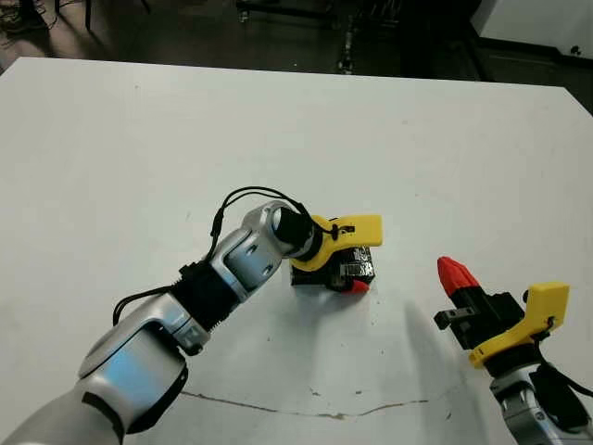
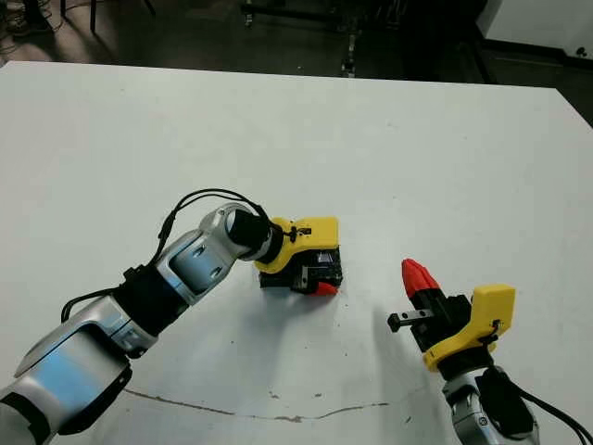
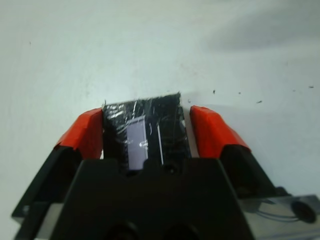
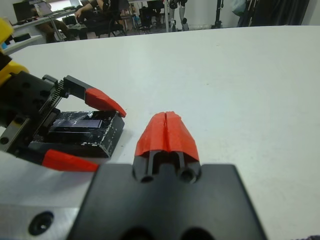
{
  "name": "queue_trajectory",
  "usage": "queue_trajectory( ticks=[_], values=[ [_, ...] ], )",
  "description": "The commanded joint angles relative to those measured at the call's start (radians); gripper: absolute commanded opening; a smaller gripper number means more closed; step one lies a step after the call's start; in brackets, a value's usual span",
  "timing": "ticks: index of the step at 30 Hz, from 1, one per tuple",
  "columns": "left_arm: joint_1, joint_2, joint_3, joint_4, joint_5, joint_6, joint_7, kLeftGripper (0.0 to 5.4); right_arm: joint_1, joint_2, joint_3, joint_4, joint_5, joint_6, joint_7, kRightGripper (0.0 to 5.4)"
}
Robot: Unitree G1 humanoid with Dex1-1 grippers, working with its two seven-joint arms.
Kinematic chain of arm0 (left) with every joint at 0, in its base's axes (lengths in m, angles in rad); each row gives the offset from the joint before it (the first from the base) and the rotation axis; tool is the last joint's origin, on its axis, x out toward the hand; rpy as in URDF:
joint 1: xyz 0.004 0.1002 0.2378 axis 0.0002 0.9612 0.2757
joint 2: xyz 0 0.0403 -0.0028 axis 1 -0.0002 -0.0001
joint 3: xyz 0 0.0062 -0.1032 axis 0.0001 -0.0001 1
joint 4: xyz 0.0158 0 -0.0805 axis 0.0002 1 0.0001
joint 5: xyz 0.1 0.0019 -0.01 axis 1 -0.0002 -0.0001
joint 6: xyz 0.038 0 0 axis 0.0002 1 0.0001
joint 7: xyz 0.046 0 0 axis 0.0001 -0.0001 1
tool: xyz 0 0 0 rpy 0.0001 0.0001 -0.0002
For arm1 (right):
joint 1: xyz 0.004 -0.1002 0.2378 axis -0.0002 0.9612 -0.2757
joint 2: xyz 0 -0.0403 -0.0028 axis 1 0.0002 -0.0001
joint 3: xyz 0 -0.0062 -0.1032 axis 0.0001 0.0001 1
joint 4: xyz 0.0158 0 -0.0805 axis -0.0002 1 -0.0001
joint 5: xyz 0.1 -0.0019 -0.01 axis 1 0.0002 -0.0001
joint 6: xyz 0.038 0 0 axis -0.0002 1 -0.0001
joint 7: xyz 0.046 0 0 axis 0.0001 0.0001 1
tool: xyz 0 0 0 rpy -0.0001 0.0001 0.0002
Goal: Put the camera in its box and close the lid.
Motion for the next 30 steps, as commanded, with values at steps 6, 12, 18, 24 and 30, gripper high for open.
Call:
queue_trajectory(
  ticks=[6,12,18,24,30],
  values=[
    [0.155,0.120,-0.051,-0.002,0.031,-0.012,-0.035,5.39,0.011,-0.004,0.002,-0.001,-0.003,0.009,-0.005,0.00],
    [0.203,0.214,0.019,-0.050,-0.006,-0.005,-0.036,5.39,0.007,-0.005,0.010,0.006,-0.004,0.005,0.000,0.00],
    [0.245,0.273,0.091,-0.099,-0.025,-0.063,0.014,5.39,0.007,-0.006,0.014,0.002,-0.007,0.012,-0.005,0.00],
    [0.288,0.301,0.166,-0.189,-0.029,-0.028,0.099,5.39,0.004,-0.004,0.016,0.013,-0.009,-0.001,0.003,0.00],
    [0.318,0.336,0.231,-0.261,-0.059,-0.020,0.134,5.39,0.000,-0.005,0.017,0.018,-0.003,0.001,0.008,0.00]
  ],
)
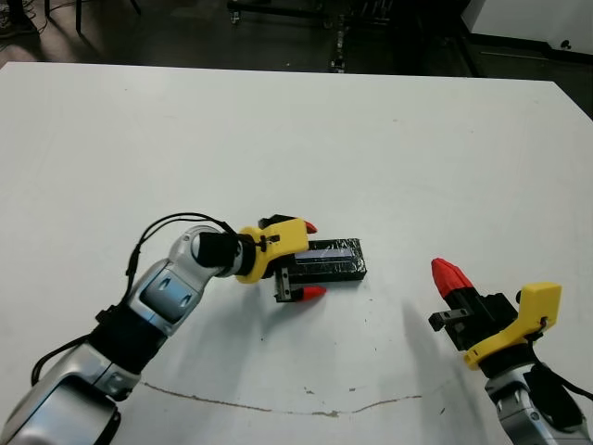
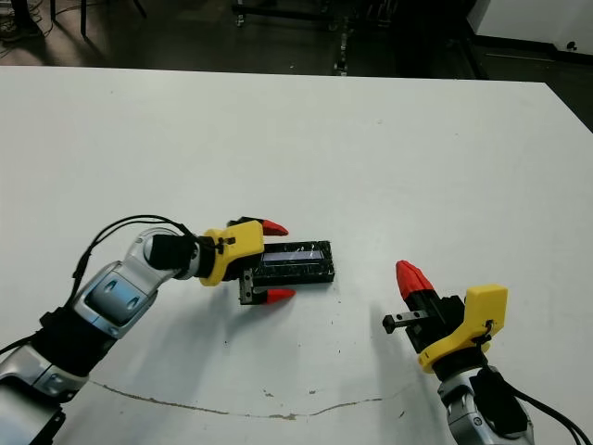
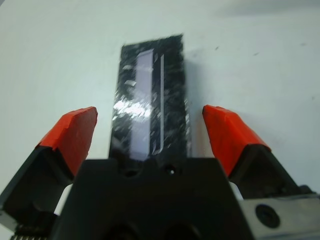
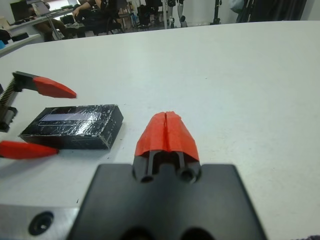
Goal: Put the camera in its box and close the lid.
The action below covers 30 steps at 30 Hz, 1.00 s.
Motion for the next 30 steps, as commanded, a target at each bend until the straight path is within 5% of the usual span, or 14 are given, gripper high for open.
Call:
queue_trajectory(
  ticks=[1,12,18,30],
  values=[
    [0.049,0.067,0.022,0.005,0.040,0.036,0.021,5.39,0.000,-0.006,-0.005,0.008,0.003,0.003,0.004,0.00],
    [0.131,0.199,0.220,-0.075,-0.070,0.009,0.003,5.39,-0.004,-0.005,-0.002,0.002,0.008,0.017,-0.007,0.00],
    [0.169,0.179,0.392,-0.154,-0.212,0.084,0.051,5.39,-0.010,-0.009,0.001,0.008,0.000,0.007,-0.003,0.00],
    [0.189,0.021,0.463,-0.322,-0.387,0.136,0.218,3.79,-0.018,-0.011,-0.002,0.005,0.009,0.020,-0.006,0.00]
  ],
)
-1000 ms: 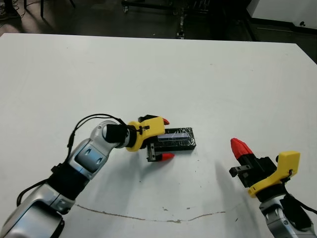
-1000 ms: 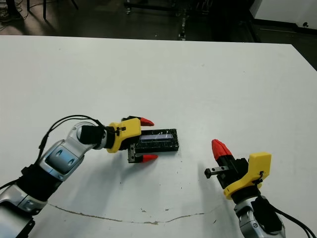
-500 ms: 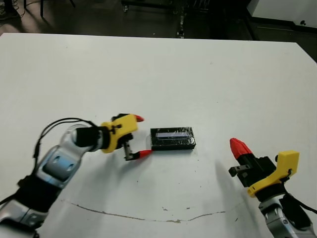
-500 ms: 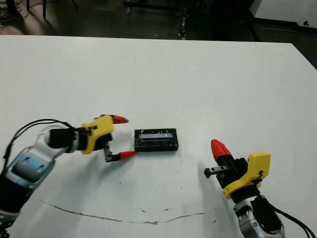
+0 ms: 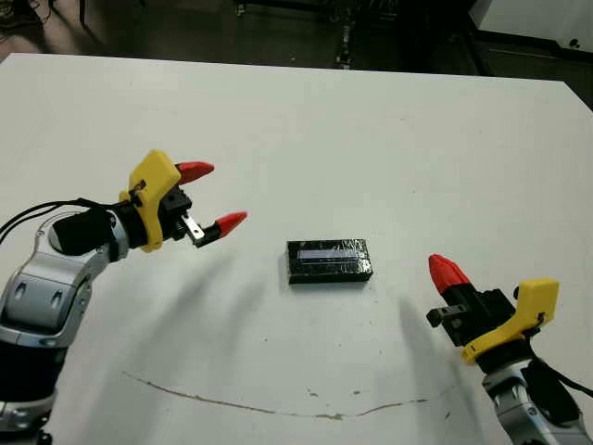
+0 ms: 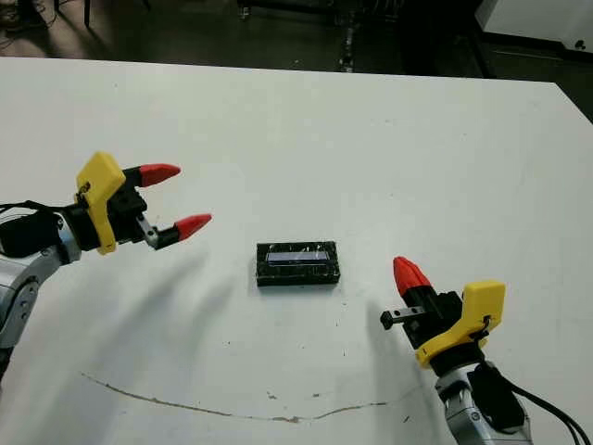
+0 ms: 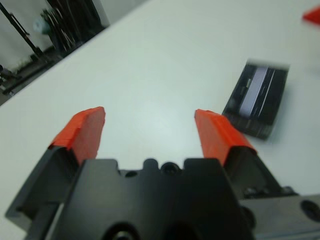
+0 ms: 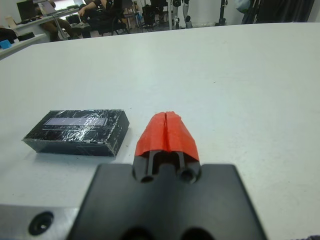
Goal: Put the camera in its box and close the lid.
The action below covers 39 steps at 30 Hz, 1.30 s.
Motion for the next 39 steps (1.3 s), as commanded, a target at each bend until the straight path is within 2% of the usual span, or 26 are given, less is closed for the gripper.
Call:
queue_trajectory(
  ticks=[1,5,10,20,26,30,34,39],
  values=[
    [0.022,-0.074,0.006,-0.042,-0.038,0.010,0.071,3.63,0.001,-0.010,-0.009,0.003,0.007,0.022,-0.003,0.00],
    [0.035,-0.179,-0.022,-0.096,-0.075,0.000,0.151,3.05,0.001,-0.009,-0.010,0.005,0.005,0.015,-0.003,0.00],
    [0.048,-0.301,-0.095,-0.147,-0.103,0.041,0.255,2.30,0.005,-0.012,-0.010,0.004,-0.005,0.013,-0.007,0.00],
    [0.076,-0.447,-0.260,-0.053,-0.056,0.034,0.361,0.92,0.011,-0.009,-0.004,0.008,-0.028,-0.006,0.001,0.00],
    [0.117,-0.458,-0.329,-0.002,-0.025,0.013,0.353,0.05,0.014,-0.010,-0.004,0.007,-0.028,-0.009,0.007,0.00],
    [0.144,-0.457,-0.355,0.022,-0.004,0.015,0.358,0.02,0.016,-0.012,-0.001,0.003,-0.040,-0.007,0.001,0.00],
    [0.179,-0.467,-0.359,0.022,-0.015,0.093,0.389,0.02,0.014,-0.005,0.000,0.009,-0.043,-0.017,0.009,0.00],
    [0.231,-0.489,-0.363,0.038,-0.009,0.119,0.430,0.02,0.011,0.000,-0.002,0.007,-0.028,-0.001,0.006,0.00]
  ],
)
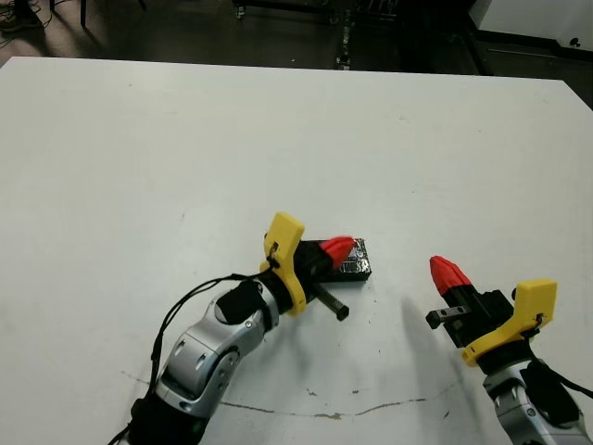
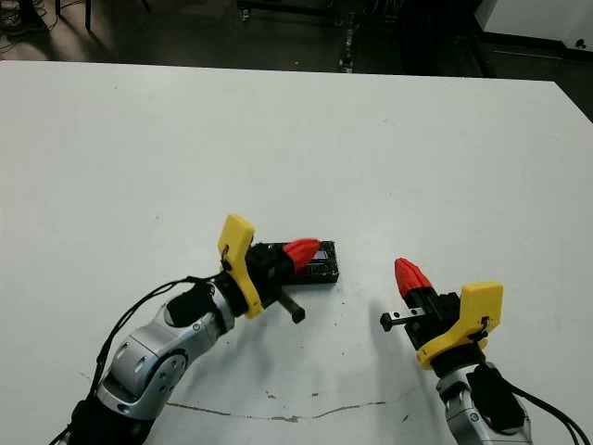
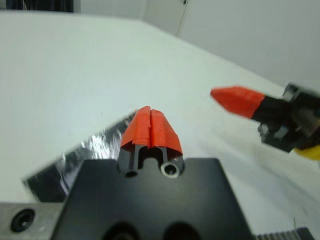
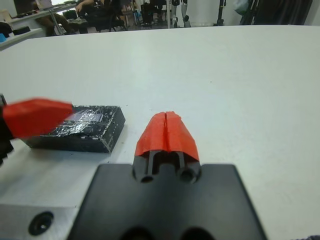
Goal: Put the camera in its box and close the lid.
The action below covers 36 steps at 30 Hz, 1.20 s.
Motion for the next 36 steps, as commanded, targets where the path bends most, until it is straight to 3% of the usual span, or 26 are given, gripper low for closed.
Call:
queue_trajectory(
  ticks=[1,12,26,36],
  values=[
    [0.029,-0.020,0.010,0.027,0.000,0.068,0.043,0.02,0.007,0.000,-0.005,0.004,0.014,0.014,-0.002,0.00],
    [-0.021,-0.095,0.059,0.124,0.030,0.232,0.188,0.02,0.012,0.004,-0.001,0.004,0.023,0.016,-0.008,0.00],
    [-0.081,-0.131,0.059,0.195,0.025,0.182,0.234,0.02,0.015,0.004,0.007,0.000,0.018,0.016,-0.012,0.00],
    [-0.091,-0.125,0.115,0.162,-0.007,0.262,0.271,0.02,0.017,0.006,0.006,0.007,0.027,0.007,-0.005,0.00]
  ],
)
